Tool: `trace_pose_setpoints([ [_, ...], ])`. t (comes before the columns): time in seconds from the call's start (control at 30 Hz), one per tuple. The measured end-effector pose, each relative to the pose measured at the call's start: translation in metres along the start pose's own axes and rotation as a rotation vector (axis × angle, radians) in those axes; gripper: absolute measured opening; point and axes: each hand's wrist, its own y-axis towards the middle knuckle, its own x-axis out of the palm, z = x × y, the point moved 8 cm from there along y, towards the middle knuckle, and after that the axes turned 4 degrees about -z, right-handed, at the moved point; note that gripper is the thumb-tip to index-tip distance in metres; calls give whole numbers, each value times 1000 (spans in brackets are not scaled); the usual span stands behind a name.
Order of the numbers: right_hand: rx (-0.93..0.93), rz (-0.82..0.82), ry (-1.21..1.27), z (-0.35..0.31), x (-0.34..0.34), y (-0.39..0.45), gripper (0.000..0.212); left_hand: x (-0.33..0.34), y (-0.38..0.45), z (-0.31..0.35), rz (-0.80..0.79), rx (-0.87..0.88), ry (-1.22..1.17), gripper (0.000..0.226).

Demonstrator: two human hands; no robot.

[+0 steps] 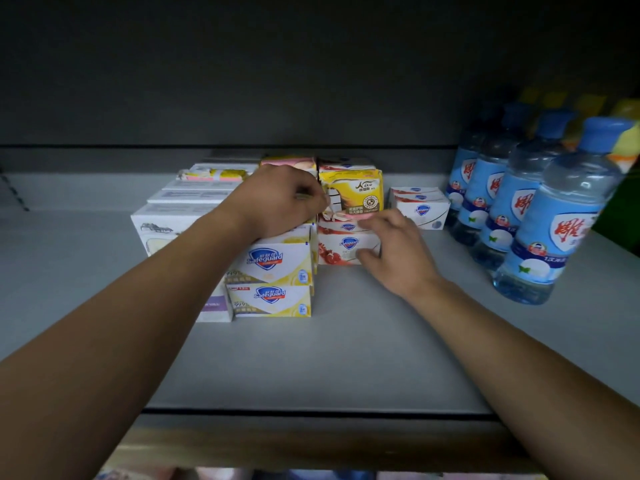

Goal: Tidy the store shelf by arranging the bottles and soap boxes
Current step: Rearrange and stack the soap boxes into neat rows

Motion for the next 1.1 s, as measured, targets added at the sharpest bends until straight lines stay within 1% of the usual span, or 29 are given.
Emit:
trace_pose_setpoints([
  [0.1,-25,47,-21,-3,0,-9,44,0,0,-1,-3,-3,3,29],
  [0.2,22,21,63,-1,-3,-7,37,-1,1,-2,-4,-13,-1,29],
  [0.3,72,33,250,2,-17,-8,31,-1,0,-3,12,-10,-11,28],
  [0.37,89,102,405,3,-39,-9,29,-3,0,-3,49,5,-35,28],
  [0.43,99,195,591,2,-62,-8,29,-9,-1,-2,116,24,-77,34],
  [0.53,68,250,864,-13,-77,-1,32,-19,-8,-3,195,40,-278,50],
  [0.63,55,267,1038,-32,-72,10,28,-21,-14,0,190,106,-402,52],
  [0.7,63,287,1118,-37,-66,14,28,-23,-15,-1,193,117,-461,54],
  [0.77,45,291,1136,-38,-58,13,30,-23,-14,-4,198,107,-505,54],
  [0.8,20,282,1138,-39,-54,10,35,-23,-12,-6,200,106,-520,51],
  [0.83,-12,262,1131,-41,-50,8,44,-23,-11,-8,206,101,-537,46],
  [0.9,-73,226,1027,-47,-43,5,65,-23,-8,-14,224,64,-565,38],
  [0.97,-93,223,900,-48,-42,3,73,-22,-7,-17,236,28,-564,36],
  [1.03,-70,221,932,-45,-41,1,67,-20,-6,-19,229,3,-570,38],
  [1.1,-19,209,1015,-41,-37,-2,49,-18,-7,-17,205,4,-609,35],
])
